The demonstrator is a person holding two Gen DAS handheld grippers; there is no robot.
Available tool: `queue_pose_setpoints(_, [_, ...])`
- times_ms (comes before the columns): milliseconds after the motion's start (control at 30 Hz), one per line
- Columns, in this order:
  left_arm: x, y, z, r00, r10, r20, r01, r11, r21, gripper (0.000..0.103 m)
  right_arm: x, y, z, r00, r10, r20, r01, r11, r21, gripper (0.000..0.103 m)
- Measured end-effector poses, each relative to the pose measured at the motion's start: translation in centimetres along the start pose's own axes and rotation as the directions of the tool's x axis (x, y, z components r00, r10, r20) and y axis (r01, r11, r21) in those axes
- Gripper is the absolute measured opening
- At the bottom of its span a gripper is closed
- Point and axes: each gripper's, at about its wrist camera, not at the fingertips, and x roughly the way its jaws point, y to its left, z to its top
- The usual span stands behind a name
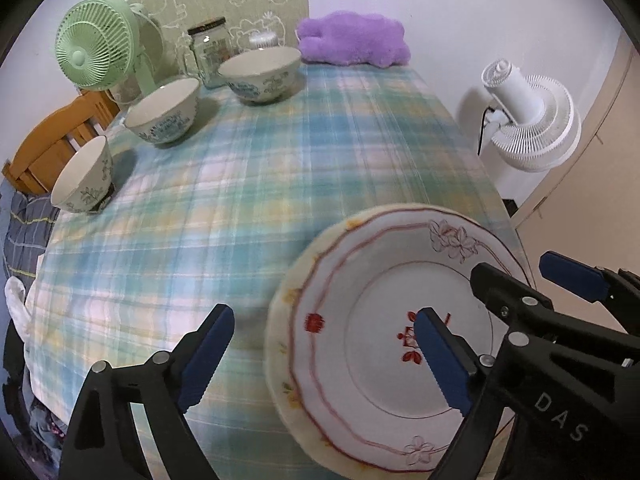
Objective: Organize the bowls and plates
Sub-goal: 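Lower the red-rimmed plate onto the yellow-flower plates and open both grippers, then move both grippers to the large cream bowl beside the green fan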
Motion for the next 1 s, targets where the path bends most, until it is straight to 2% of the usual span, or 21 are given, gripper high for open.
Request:
queue_pose_setpoints(333, [-1.4, 6.9, 0.9, 0.998, -0.049, 0.046, 0.048, 0.999, 0.020, 0.093, -1.8, 6.5, 1.1, 0.998, -0.020, 0.052, 0.018, 0.999, 0.032, 0.066])
queue_pose_setpoints(433, [-1.7, 9.7, 1.3, 0.997, -0.059, 0.044, 0.058, 0.998, 0.024, 0.092, -2.2, 9.4, 1.6, 0.997, -0.043, 0.064, 0.041, 0.999, 0.036, 0.067])
queue_pose_setpoints(667, [-2.1, 17.2, 2.0, 0.995, -0.076, 0.062, 0.074, 0.997, 0.027, 0.092, -2.2, 16.4, 3.0, 0.996, -0.037, 0.084, 0.032, 0.997, 0.069, 0.067])
queue_pose_setpoints(767, [-2.2, 19.8, 2.2, 0.994, -0.071, 0.083, 0.069, 0.997, 0.025, 0.086, -2.1, 19.4, 3.5, 0.993, -0.036, 0.108, 0.026, 0.996, 0.086, 0.067])
queue_pose_setpoints(867, [-2.3, 22.6, 2.5, 0.991, -0.070, 0.113, 0.065, 0.997, 0.045, 0.086, -2.0, 22.3, 4.0, 0.989, -0.040, 0.139, 0.027, 0.995, 0.094, 0.067])
queue_pose_setpoints(1000, [-1.7, 26.1, 3.4, 0.992, -0.070, 0.104, 0.067, 0.997, 0.036, 0.084, -1.2, 25.8, 5.2, 0.990, -0.043, 0.138, 0.029, 0.995, 0.099, 0.067])
